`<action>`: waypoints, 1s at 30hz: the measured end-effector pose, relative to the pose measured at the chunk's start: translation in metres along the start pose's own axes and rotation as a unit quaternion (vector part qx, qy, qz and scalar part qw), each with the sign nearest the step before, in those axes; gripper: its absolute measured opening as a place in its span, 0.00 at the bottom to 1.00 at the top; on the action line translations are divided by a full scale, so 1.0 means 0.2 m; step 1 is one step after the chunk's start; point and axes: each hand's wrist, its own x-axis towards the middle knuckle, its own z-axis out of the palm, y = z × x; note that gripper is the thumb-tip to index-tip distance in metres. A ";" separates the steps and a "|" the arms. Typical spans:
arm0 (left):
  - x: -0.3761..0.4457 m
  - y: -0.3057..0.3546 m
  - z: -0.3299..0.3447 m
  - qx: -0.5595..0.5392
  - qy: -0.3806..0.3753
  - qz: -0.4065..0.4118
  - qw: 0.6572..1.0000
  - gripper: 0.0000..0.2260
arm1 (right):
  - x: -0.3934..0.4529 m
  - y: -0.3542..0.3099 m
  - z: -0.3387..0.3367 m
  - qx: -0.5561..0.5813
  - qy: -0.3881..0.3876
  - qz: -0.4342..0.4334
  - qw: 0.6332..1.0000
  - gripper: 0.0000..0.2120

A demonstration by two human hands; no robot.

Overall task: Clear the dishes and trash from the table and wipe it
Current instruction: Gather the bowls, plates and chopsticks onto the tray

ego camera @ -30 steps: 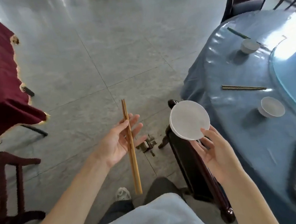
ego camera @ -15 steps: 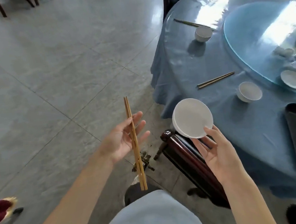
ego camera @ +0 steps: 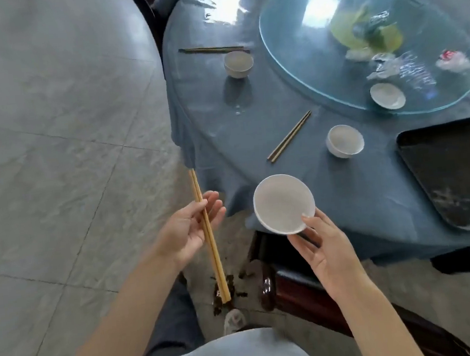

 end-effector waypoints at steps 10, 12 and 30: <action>0.71 0.42 0.29 0.228 -0.039 -0.120 0.965 0.10 | 0.34 -0.09 0.44 0.117 0.145 -0.066 0.980 0.15; 0.79 0.50 0.37 0.276 -0.071 -0.133 0.949 0.10 | 0.39 -0.13 0.54 0.142 0.167 -0.079 0.973 0.15; 1.37 0.51 0.99 0.422 -0.124 -0.165 0.883 0.10 | 0.81 -0.50 0.42 0.250 0.318 -0.145 0.903 0.15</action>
